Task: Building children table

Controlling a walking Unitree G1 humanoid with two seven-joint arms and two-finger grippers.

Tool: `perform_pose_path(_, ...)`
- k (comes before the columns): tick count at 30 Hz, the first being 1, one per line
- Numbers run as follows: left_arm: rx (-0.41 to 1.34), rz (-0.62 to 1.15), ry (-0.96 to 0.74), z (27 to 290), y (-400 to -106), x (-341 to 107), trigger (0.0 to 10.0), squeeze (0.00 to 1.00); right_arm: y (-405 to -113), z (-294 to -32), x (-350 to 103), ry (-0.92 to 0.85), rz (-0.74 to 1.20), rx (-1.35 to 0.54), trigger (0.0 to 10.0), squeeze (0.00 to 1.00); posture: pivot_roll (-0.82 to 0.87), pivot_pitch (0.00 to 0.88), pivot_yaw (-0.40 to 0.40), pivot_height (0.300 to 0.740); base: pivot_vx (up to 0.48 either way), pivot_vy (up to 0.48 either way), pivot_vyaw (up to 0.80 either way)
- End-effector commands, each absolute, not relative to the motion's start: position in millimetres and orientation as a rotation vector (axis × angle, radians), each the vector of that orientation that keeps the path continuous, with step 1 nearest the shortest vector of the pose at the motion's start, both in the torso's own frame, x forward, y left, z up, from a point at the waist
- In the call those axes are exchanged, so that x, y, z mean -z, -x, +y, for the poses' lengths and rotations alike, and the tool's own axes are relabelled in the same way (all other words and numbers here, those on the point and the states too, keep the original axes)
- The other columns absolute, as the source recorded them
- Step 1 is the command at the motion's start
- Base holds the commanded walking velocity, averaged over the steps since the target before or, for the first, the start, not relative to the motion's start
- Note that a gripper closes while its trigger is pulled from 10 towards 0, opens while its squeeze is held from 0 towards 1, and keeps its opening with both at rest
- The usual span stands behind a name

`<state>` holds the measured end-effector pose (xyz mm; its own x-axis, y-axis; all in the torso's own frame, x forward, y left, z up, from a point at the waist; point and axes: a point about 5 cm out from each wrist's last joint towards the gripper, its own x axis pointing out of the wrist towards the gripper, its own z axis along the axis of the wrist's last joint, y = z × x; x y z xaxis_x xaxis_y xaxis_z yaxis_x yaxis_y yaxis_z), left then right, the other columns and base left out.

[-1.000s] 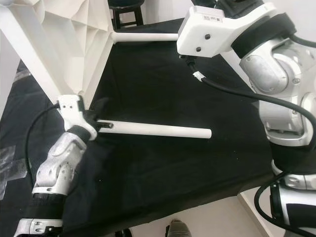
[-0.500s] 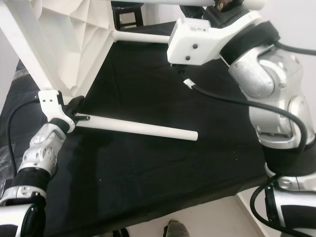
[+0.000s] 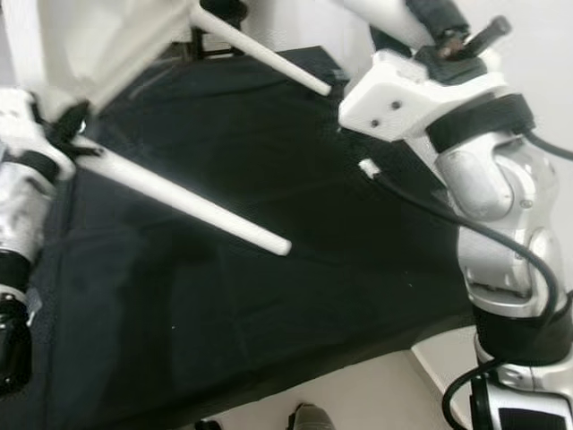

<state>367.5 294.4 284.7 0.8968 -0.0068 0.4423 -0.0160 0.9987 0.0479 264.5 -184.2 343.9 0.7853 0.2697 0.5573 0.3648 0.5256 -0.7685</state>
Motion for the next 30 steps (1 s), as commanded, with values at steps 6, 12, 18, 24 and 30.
perform_pose_path(6,-0.246,-0.701,-0.083,362.0,-324.3,-372.2,10.0,0.0,-272.6,-250.3,-298.7,0.588,-0.298,0.308,0.0,0.0,-0.13,0.117,0.092,0.74,0.0,0.0,0.0)
perform_pose_path(12,-0.138,-0.768,-0.158,341.9,-329.0,-407.1,10.0,0.0,-284.0,-235.5,-261.2,0.393,-0.148,0.223,0.0,0.0,-0.11,0.112,0.094,0.74,0.0,0.0,0.0)
perform_pose_path(18,-0.075,-0.76,-0.177,330.5,-335.3,-408.5,10.0,0.0,-291.0,-215.6,-228.7,0.194,0.008,0.128,0.0,0.0,-0.09,0.115,0.089,0.74,0.0,0.0,0.0)
perform_pose_path(24,-0.04,-0.746,-0.186,325.9,-338.2,-406.8,10.0,0.0,-294.2,-196.5,-213.1,0.057,0.11,0.036,0.0,0.0,-0.07,0.143,0.083,0.74,0.0,0.0,0.0)
perform_pose_path(30,0.064,-0.715,-0.176,308.6,-347.1,-399.4,10.0,0.0,-301.7,-169.8,-196.0,0.017,0.213,-0.073,0.0,0.0,-0.05,0.16,0.078,0.74,0.0,0.0,0.0)
